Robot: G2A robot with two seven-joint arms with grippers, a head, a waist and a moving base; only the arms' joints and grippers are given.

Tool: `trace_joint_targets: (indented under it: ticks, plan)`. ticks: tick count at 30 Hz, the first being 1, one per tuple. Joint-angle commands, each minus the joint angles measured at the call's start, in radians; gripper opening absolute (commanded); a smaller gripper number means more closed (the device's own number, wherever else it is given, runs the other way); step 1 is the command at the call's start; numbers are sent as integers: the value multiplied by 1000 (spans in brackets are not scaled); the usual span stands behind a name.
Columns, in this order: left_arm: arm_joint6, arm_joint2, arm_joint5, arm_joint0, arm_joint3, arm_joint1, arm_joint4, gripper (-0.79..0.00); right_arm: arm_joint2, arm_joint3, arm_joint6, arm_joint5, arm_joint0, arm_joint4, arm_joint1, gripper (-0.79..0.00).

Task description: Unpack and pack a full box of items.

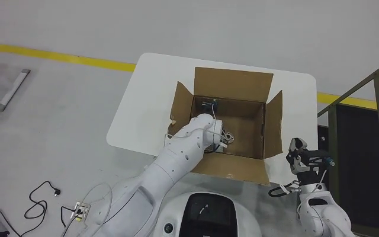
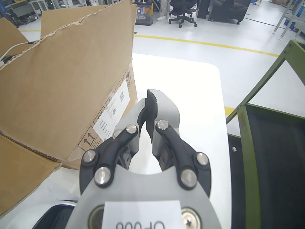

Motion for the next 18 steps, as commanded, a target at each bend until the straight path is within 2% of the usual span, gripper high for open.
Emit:
trace_joint_targets:
  ticks: [1, 8, 18]
  plan:
    - [0, 0, 0, 0, 0, 0, 0, 0, 0, 0, 0, 0, 0, 0, 0, -785]
    - [30, -16, 6, 19, -4, 2, -4, 0, 0, 0, 0, 0, 0, 0, 0, -785]
    - [6, -11, 43, 8, 23, -5, 59, 0, 0, 0, 0, 0, 0, 0, 0, -785]
